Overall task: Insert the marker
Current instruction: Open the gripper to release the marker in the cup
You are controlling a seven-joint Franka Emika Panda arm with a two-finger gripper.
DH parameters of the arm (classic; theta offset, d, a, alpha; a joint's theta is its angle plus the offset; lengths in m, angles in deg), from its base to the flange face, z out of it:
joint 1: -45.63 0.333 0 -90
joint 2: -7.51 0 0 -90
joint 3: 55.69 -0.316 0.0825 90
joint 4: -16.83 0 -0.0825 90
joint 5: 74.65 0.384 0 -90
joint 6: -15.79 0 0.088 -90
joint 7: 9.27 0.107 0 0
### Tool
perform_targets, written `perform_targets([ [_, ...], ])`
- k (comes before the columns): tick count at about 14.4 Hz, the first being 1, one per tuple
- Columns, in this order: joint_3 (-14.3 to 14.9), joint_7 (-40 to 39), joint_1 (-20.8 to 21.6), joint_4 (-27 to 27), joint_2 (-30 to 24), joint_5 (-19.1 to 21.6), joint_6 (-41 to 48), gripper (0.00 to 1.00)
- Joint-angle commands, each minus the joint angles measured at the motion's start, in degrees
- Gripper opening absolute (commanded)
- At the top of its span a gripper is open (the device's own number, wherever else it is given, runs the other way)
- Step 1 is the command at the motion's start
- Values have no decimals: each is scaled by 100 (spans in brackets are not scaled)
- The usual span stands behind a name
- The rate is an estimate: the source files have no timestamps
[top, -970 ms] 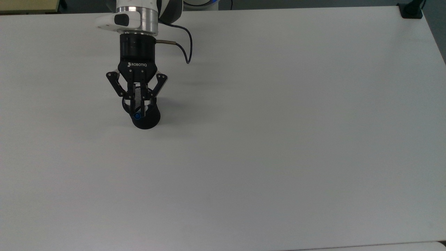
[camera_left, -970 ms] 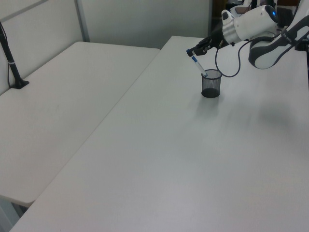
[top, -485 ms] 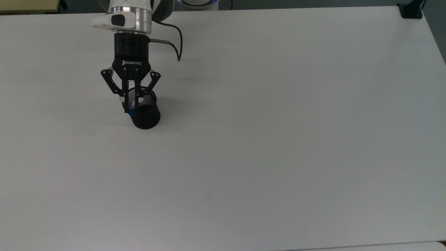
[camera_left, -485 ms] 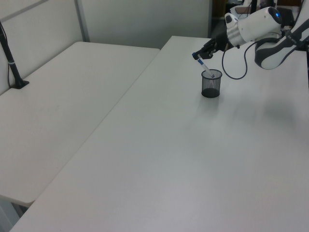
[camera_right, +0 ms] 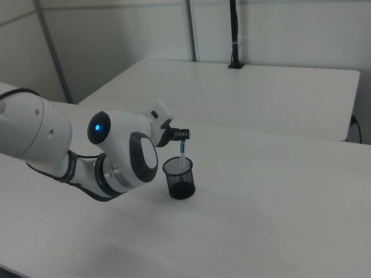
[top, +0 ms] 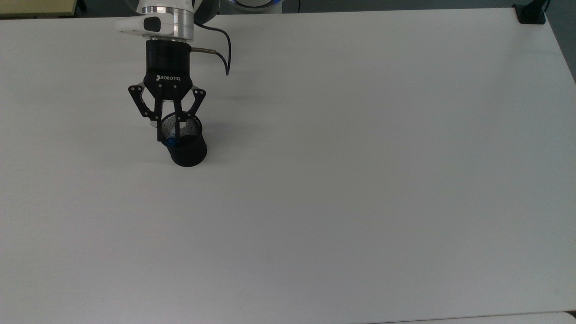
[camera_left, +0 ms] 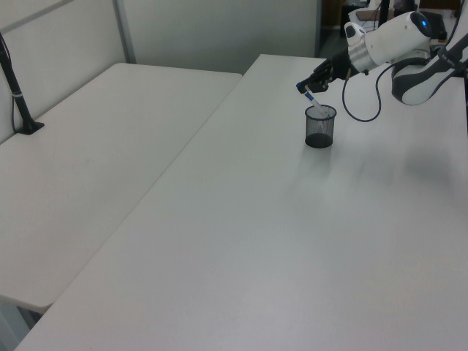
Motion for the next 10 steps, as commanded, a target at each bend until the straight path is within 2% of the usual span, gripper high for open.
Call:
perform_targets([
  [1, 23, 483, 3, 157, -226, -125, 35, 43],
  [3, 23, 579, 3, 149, -261, -125, 35, 43],
  [5, 23, 676, 3, 140, -331, -134, 35, 50],
  [7, 23, 939, 11, 131, -489, -134, 157, 68],
  [9, -21, 1194, 134, 0, -665, -116, 875, 96],
  [10, -21, 1291, 230, -70, -674, -116, 1096, 100],
])
